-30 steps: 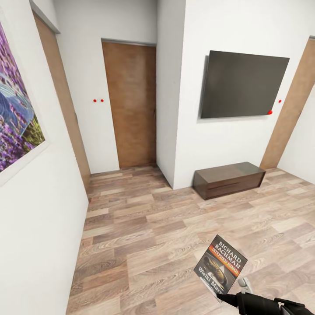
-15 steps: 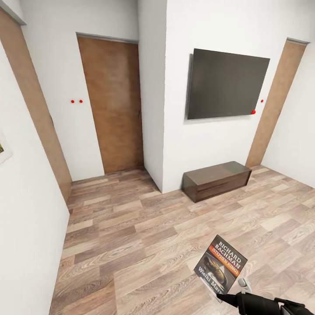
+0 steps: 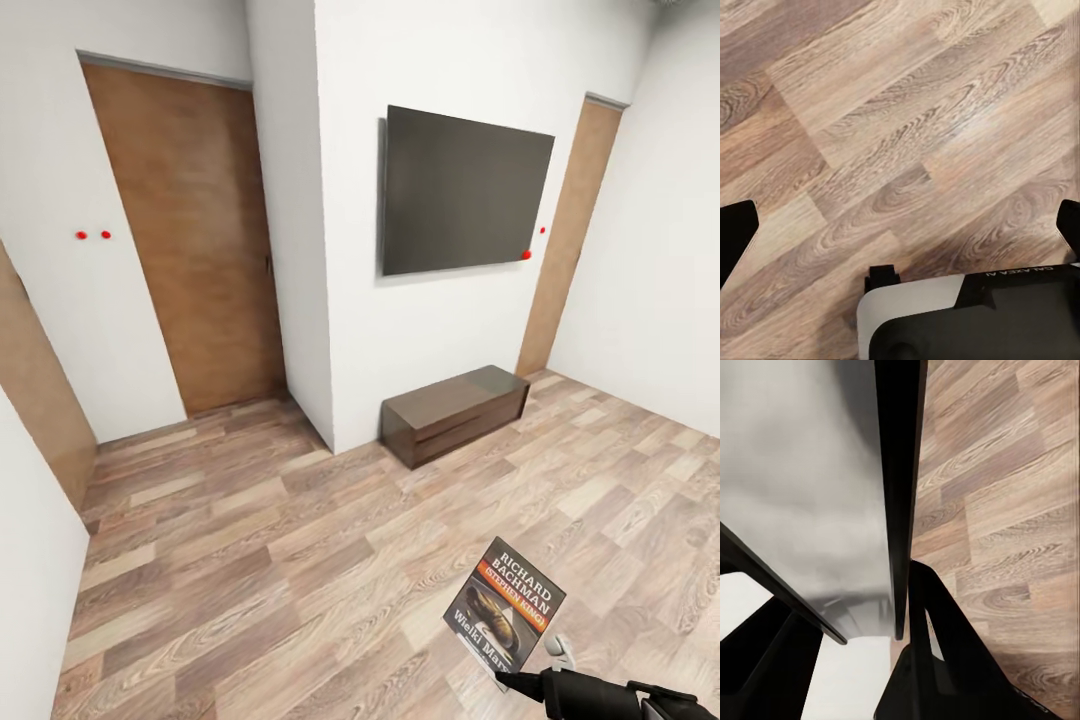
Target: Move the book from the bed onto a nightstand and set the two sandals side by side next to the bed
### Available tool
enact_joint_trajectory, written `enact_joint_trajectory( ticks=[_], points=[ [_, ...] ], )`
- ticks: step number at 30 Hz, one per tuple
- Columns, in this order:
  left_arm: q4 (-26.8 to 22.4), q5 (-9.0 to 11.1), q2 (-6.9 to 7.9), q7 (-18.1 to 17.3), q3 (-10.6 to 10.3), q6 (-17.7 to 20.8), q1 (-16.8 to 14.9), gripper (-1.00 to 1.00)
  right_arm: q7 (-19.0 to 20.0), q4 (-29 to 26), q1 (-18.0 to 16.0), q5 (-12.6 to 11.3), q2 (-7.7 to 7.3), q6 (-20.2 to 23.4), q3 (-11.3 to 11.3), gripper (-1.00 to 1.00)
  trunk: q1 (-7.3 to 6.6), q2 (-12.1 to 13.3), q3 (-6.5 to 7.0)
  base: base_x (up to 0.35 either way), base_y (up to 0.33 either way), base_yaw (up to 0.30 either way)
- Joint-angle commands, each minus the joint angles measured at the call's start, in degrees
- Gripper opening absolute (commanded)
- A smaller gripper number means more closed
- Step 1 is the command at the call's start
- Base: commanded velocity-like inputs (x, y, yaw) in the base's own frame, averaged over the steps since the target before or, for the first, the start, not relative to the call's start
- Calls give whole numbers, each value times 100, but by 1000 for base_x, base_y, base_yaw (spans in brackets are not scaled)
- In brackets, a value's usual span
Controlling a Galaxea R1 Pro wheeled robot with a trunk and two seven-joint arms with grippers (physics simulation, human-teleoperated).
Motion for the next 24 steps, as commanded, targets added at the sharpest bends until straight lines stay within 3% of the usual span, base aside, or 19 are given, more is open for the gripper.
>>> enact_joint_trajectory(
  ticks=[1,7,12,19,24],
  points=[
    [4,-57,2,-16,49,-22,-4,100,4,-3,-9,-70,-6,61,30,-100,7,-12,-13,333,0,-269],
    [-1,-73,-25,-16,49,-22,-4,100,-31,102,-9,-73,-19,63,26,-100,7,-12,-13,332,0,-253],
    [-24,-83,-144,-23,31,-9,-4,100,-48,689,-9,-89,-20,62,10,-100,7,-12,-13,332,0,-242],
    [-222,-163,-369,-21,-86,34,-9,100,-59,924,-9,-123,-20,54,-49,-100,7,-12,-13,333,0,-247],
    [-737,-762,-455,-50,-160,404,-13,100,-82,970,-9,-135,-27,60,-199,-100,7,-12,-13,333,0,-199]
  ],
)
